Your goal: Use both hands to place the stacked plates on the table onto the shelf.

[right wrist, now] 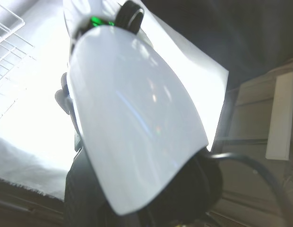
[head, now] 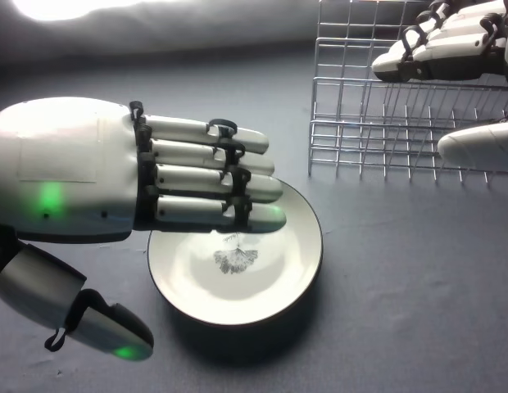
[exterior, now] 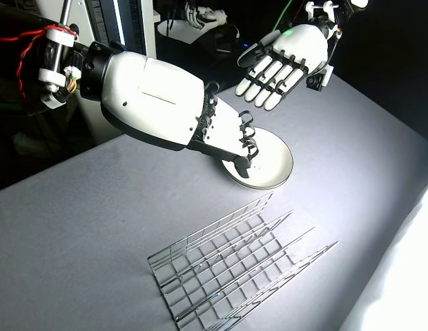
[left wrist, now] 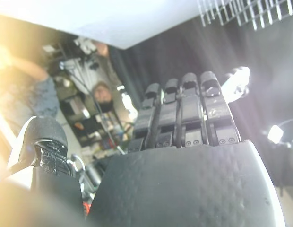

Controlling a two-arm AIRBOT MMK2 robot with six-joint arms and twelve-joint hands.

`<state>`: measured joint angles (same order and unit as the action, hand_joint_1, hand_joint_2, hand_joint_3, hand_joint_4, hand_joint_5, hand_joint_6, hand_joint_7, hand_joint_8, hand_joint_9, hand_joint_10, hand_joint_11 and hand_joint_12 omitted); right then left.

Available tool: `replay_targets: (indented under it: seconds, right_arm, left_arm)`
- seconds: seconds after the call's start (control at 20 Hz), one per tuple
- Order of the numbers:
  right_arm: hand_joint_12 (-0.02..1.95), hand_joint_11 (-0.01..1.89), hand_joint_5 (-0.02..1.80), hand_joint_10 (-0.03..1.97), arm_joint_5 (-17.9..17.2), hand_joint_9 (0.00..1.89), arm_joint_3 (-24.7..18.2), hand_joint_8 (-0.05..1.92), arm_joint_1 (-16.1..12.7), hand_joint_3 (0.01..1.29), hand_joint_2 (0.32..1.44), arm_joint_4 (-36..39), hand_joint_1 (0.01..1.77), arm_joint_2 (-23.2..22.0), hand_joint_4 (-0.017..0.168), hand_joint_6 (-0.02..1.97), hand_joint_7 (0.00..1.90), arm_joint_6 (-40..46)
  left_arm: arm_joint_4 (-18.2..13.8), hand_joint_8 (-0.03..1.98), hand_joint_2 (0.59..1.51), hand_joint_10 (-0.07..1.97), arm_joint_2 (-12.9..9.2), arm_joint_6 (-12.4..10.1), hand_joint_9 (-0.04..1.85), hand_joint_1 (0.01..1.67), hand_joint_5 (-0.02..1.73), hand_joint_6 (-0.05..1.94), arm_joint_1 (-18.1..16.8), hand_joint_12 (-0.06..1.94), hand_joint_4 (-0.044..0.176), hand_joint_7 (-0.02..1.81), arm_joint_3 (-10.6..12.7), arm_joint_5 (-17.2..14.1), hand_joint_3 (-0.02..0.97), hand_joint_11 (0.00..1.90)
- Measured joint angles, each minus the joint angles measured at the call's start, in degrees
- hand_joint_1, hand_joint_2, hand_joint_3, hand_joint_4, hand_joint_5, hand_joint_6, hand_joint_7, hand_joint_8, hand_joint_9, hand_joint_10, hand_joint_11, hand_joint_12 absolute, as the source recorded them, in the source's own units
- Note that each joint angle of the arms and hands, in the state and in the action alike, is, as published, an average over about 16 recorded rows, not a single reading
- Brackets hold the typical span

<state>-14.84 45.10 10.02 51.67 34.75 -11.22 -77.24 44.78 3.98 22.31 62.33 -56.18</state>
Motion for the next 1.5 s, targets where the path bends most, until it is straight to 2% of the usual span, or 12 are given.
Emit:
replay_targets:
  seconds: [0.5, 0.8, 1.15, 1.5]
  right_arm:
    - [0.77, 0.02, 0.26, 0.00, -0.31, 0.30, -0.27, 0.00, -0.01, 0.01, 1.34, 0.77, 0.10, -0.02, 0.003, 0.01, 0.30, -0.03]
    - [0.76, 0.02, 0.26, 0.00, -0.90, 0.30, -0.80, 0.00, -0.01, 0.01, 1.34, 1.67, 0.09, -0.06, 0.003, 0.01, 0.30, -0.09]
    - [0.75, 0.02, 0.26, 0.00, -1.55, 0.31, -1.32, 0.00, 0.00, 0.01, 1.34, 2.48, 0.10, -0.11, 0.003, 0.01, 0.30, -0.17]
    - [0.76, 0.02, 0.27, 0.00, -1.91, 0.32, -1.45, 0.00, 0.00, 0.01, 1.34, 2.89, 0.11, -0.12, 0.003, 0.01, 0.31, -0.25]
  left_arm:
    - [-12.13, 0.01, 1.100, 0.02, 1.47, -7.67, 0.02, 0.02, 0.04, 0.02, -1.97, 0.00, 0.003, 0.03, 5.23, -4.57, 0.021, 0.02]
    - [-17.73, 0.01, 1.032, 0.02, 3.75, -10.56, 0.02, 0.03, 0.02, 0.02, -1.59, 0.00, 0.001, 0.02, 8.62, -6.29, 0.022, 0.02]
    - [-20.80, 0.01, 0.982, 0.02, 7.30, -11.18, 0.02, 0.04, 0.01, 0.02, 0.22, 0.00, 0.000, 0.02, 11.59, -4.49, 0.021, 0.02]
    - [-21.77, 0.01, 1.000, 0.02, 10.38, -10.38, 0.02, 0.03, 0.01, 0.02, 1.79, 0.00, 0.001, 0.02, 14.74, -1.70, 0.022, 0.02]
